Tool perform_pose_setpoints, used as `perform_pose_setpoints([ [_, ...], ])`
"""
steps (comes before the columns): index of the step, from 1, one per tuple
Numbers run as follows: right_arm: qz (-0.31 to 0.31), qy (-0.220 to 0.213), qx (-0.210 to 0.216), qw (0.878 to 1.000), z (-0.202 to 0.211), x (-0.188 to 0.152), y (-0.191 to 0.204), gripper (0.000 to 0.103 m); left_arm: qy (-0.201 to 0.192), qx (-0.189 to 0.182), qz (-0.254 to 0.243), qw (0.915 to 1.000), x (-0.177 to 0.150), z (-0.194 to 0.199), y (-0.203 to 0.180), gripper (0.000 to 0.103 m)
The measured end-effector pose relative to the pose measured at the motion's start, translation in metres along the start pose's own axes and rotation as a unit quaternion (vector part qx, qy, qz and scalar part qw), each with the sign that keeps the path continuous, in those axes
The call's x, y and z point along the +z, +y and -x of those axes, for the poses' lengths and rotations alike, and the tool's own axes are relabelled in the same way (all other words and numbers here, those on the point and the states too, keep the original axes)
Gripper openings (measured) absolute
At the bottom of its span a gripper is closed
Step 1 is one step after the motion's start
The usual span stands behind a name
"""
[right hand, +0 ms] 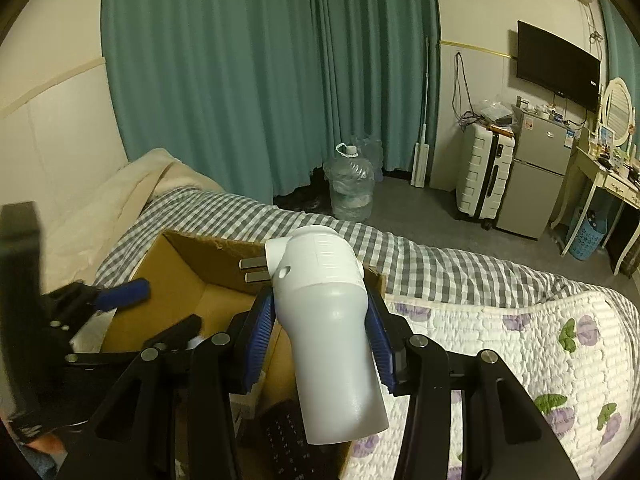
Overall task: Organize rigid objects
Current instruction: 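Drop the earbud case and hair dryer into the box, opening both tools, then grasp the red rose-patterned card case with the right tool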
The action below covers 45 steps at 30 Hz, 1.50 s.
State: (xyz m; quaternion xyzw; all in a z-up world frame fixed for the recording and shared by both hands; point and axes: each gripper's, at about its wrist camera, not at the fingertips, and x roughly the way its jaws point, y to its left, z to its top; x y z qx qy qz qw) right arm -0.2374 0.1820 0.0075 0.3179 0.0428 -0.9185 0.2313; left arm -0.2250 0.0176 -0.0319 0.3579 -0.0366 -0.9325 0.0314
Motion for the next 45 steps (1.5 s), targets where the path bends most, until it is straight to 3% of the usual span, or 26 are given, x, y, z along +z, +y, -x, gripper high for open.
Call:
perform_pose_setpoints([
  [11, -0.003, 0.037, 0.0, 0.999, -0.035, -0.01, 0.006, 0.047, -0.015, 0.022, 0.011, 0.9996, -0.003, 0.023, 0.012, 0.07],
  [13, -0.009, 0.038, -0.001, 0.999, -0.029, -0.009, 0.005, 0.065, -0.02, 0.025, 0.01, 0.9994, -0.003, 0.033, 0.011, 0.07],
  [20, 0.001, -0.002, -0.028, 1.0, 0.052, 0.008, 0.008, 0.071, -0.072, 0.023, 0.009, 0.9971, 0.006, 0.112, 0.011, 0.071],
  [21, 0.004, -0.009, -0.031, 0.999, 0.067, 0.011, 0.01, 0.075, -0.079, 0.023, 0.007, 0.9966, 0.007, 0.124, 0.012, 0.075],
  [29, 0.02, -0.053, -0.049, 0.997, 0.171, 0.014, 0.037, 0.09, -0.129, 0.044, 0.01, 0.9907, -0.003, 0.21, 0.025, 0.079],
  [36, 0.041, -0.07, -0.052, 0.995, 0.212, -0.015, 0.059, 0.096, -0.13, 0.049, 0.046, 0.9892, -0.034, 0.23, 0.046, 0.081],
  [45, 0.04, -0.043, -0.054, 0.997, 0.193, -0.072, 0.069, 0.098, -0.096, 0.048, 0.051, 0.9929, -0.076, 0.205, 0.05, 0.081],
])
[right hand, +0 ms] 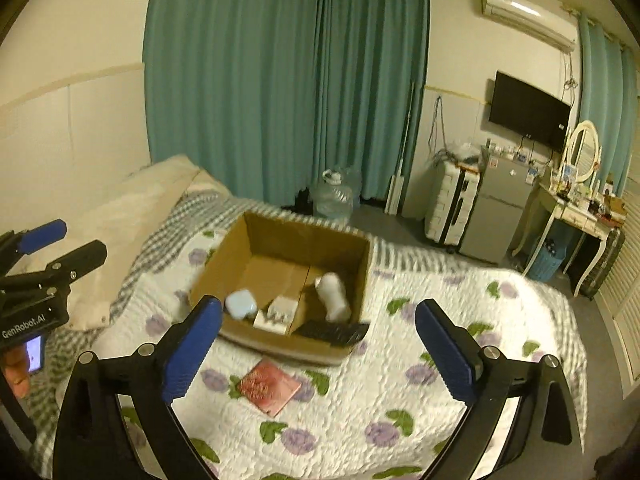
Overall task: Organize rigid objects
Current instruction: 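Grasp the red rose-patterned card case with the right tool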
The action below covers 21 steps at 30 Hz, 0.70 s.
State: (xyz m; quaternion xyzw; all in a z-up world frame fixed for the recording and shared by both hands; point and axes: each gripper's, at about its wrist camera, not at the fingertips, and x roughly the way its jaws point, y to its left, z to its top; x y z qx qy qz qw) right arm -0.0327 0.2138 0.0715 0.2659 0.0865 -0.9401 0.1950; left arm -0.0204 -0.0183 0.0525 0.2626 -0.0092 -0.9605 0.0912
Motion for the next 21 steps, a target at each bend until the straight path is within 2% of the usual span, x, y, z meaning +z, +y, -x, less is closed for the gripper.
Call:
perform_pose_setpoints([
  [6, -0.016, 0.04, 0.018, 0.999, -0.045, -0.032, 0.008, 0.098, 0.032, -0.002, 0.001, 0.9995, -0.03, -0.039, 0.002, 0.081],
  [10, -0.024, 0.078, 0.029, 0.996, -0.082, -0.061, 0.015, 0.098, 0.046, 0.012, -0.001, 0.9988, -0.057, -0.07, 0.002, 0.081],
  [14, -0.022, 0.124, 0.035, 0.991, -0.117, -0.089, 0.02, 0.098, 0.079, 0.015, -0.011, 0.9967, -0.082, -0.1, 0.0, 0.081],
  [21, 0.001, 0.177, 0.049, 0.983, -0.164, -0.116, 0.041, 0.098, 0.117, 0.014, 0.001, 0.9931, -0.103, -0.123, 0.008, 0.081],
])
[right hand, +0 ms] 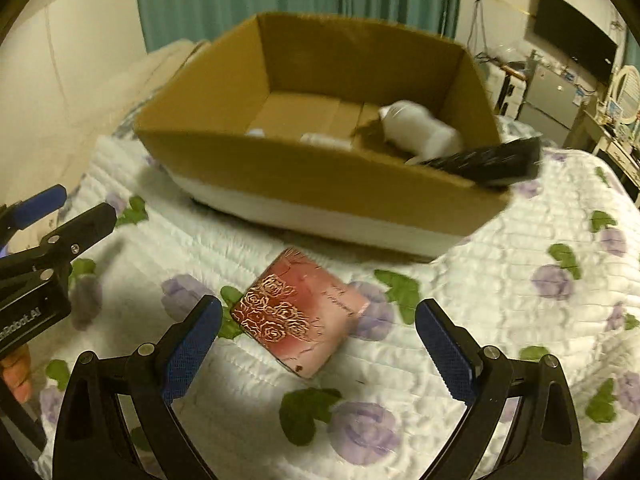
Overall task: Organize rigid objects
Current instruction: 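Grasp the red rose-patterned card case with the right tool, then lift the card case into the box and open the right tool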
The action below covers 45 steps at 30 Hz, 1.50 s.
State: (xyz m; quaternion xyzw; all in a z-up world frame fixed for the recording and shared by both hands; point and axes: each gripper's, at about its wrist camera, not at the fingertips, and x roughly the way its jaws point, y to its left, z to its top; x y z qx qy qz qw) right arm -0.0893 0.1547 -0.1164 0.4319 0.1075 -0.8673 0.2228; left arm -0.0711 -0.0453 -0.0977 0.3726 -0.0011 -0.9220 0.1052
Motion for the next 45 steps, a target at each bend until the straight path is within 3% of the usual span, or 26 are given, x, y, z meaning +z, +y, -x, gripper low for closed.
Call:
perform_pose_setpoints([
  [10, -0.013, 0.048, 0.01, 0.999, -0.04, -0.006, 0.001, 0.098, 0.026, -0.007, -0.005, 0.9996, -0.005, -0.015, -0.002, 0.081],
  [23, -0.007, 0.059, 0.007, 0.998, -0.055, -0.015, 0.003, 0.097, 0.034, -0.008, -0.003, 0.9994, -0.007, -0.018, -0.002, 0.081],
  [31, -0.004, 0.025, -0.002, 1.0, -0.023, -0.025, 0.005, 0.094, 0.018, -0.006, -0.018, 0.9997, -0.007, -0.007, -0.006, 0.081],
  [39, -0.011, -0.013, 0.0, 1.0, 0.038, -0.035, 0.002, 0.094, 0.014, -0.022, -0.024, 0.9994, 0.002, 0.016, -0.009, 0.081],
  [45, -0.012, -0.06, 0.002, 0.998, 0.083, -0.008, -0.003, 0.094, -0.018, -0.026, -0.029, 0.9991, 0.024, 0.055, -0.014, 0.081],
])
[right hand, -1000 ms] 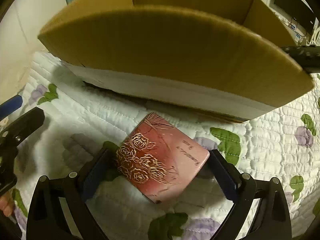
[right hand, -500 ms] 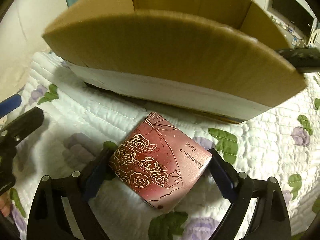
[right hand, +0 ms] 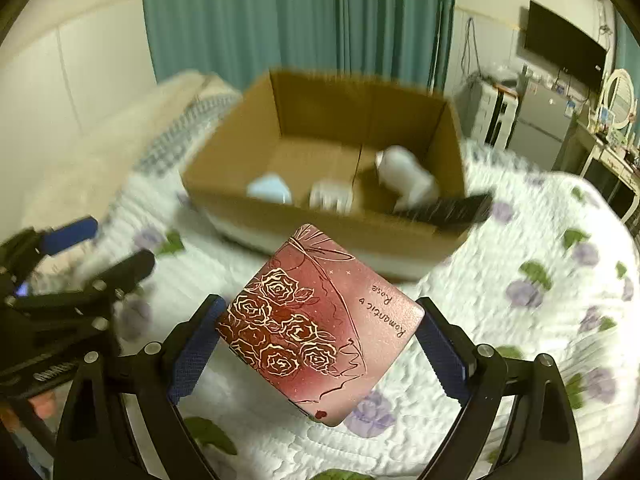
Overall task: Organize rigid objects
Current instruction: 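Lift the card case into the box and open the right tool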
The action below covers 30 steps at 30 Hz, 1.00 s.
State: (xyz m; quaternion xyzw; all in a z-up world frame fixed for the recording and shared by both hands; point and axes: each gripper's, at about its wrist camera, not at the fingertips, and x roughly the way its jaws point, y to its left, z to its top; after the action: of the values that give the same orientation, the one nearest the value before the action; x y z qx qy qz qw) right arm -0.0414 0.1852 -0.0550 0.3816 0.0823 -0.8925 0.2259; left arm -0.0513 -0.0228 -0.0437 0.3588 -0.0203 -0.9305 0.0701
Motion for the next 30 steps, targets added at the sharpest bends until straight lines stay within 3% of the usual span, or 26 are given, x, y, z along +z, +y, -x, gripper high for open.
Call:
perform_pose_setpoints([
  [8, 0.029, -0.08, -0.007, 0.996, 0.054, 0.073, 0.011, 0.094, -0.052, 0.001, 0.005, 0.9987, 0.049, 0.038, -0.004, 0.081],
  [14, 0.04, -0.114, -0.007, 0.993, 0.058, 0.119, 0.008, 0.094, -0.07, 0.012, 0.008, 0.9975, 0.084, 0.03, -0.008, 0.081],
  [22, 0.024, -0.11, 0.0, 0.994, 0.012, 0.172, -0.009, 0.094, -0.059, 0.025, 0.014, 0.9978, 0.112, -0.03, -0.004, 0.081],
  [30, 0.011, -0.054, 0.008, 0.998, -0.086, 0.185, -0.014, 0.094, -0.031, 0.044, 0.015, 0.9984, 0.114, -0.085, 0.007, 0.081],
])
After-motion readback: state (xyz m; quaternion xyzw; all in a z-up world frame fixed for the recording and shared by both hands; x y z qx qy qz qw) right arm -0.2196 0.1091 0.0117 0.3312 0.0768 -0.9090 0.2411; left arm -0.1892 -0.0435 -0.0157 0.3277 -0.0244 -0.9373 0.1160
